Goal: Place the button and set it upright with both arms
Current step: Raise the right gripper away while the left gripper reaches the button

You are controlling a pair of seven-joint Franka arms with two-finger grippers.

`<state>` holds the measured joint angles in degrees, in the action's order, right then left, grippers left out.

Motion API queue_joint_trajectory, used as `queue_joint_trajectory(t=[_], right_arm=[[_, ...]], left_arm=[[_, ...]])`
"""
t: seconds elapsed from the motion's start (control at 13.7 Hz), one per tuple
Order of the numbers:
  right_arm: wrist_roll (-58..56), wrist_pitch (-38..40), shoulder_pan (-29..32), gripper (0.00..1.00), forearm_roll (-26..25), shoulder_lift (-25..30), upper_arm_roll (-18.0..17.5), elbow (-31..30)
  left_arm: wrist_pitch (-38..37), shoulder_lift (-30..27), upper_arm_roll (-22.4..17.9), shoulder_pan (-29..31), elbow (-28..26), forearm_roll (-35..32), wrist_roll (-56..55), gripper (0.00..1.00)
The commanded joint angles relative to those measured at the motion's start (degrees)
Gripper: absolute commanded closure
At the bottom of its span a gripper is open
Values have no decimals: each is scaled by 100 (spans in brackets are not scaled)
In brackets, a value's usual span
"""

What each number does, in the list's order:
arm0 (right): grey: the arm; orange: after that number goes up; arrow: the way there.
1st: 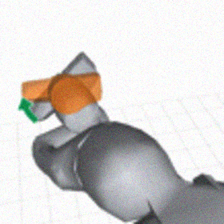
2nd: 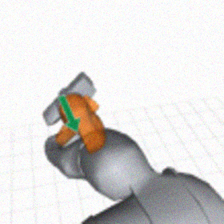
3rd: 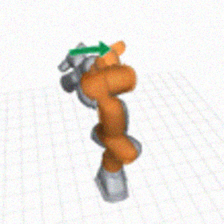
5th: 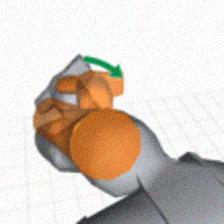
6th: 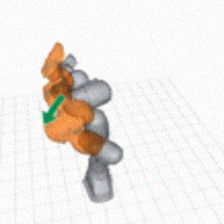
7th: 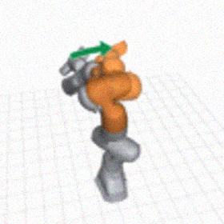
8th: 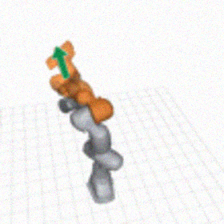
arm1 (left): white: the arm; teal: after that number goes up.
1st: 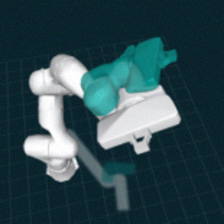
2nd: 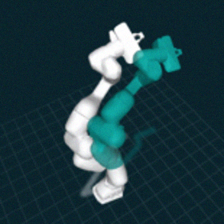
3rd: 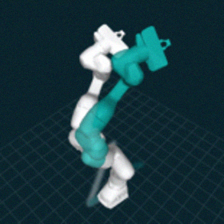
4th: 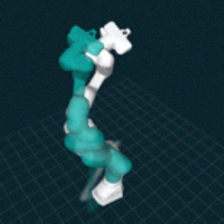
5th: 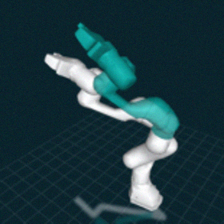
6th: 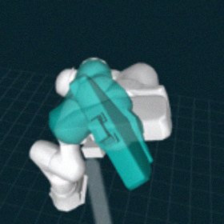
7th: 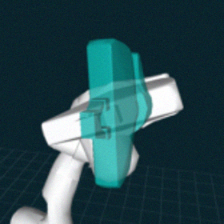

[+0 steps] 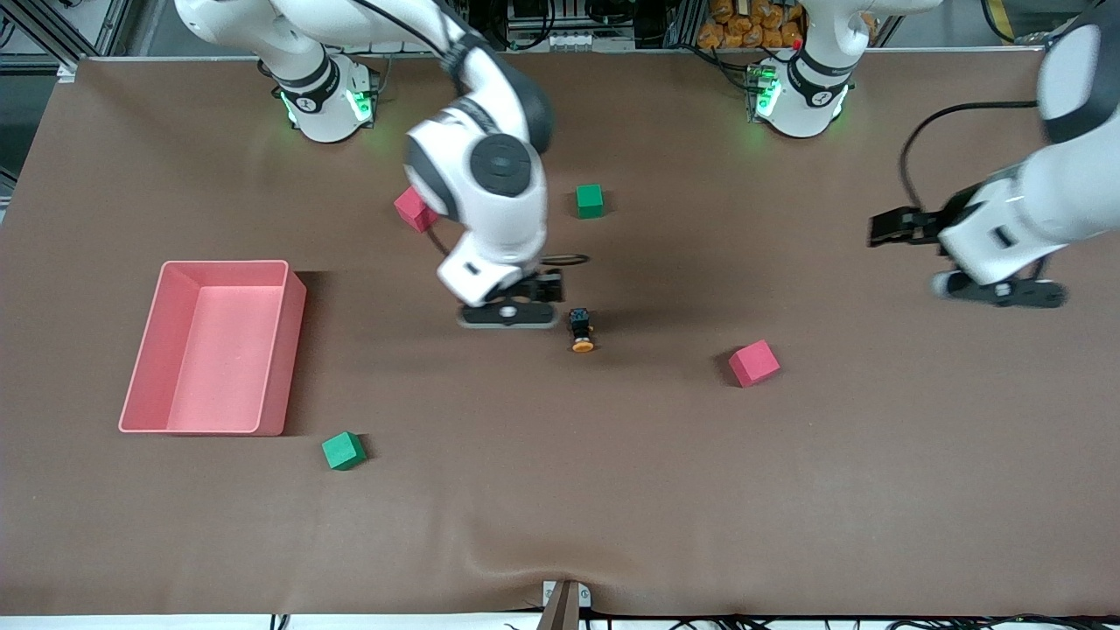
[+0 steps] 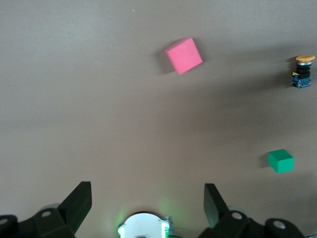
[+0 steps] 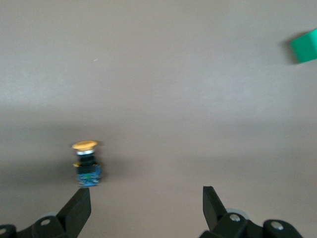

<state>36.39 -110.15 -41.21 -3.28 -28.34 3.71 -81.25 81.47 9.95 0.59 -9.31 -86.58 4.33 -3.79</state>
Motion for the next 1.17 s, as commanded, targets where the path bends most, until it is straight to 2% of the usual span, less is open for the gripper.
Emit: queue_joint_trajectory(t=[0.0,0.22,0.37,0.66,1.1], right_arm=[[-858,-103,507,0,-41,1021,-99,-1232],[-1518,62,1131,0,-41,1672,-108,-1735],[-1966,553,1561,0,-41,1928,-108,-1763],[-3108,1214,2518,0,-23,2420,-108,-1763],[-5236,1478,4277,0,363,2728,-99,-1763]], left_arm=[[-52,524,-32,-570,466,33,-472,0],[-44,981,-15,-958,879,42,-877,0],[96,1202,-24,-1186,950,77,-956,0],[1122,1755,-15,-1713,959,95,-1588,0],[2468,2818,-50,-2434,1143,191,-2221,0]])
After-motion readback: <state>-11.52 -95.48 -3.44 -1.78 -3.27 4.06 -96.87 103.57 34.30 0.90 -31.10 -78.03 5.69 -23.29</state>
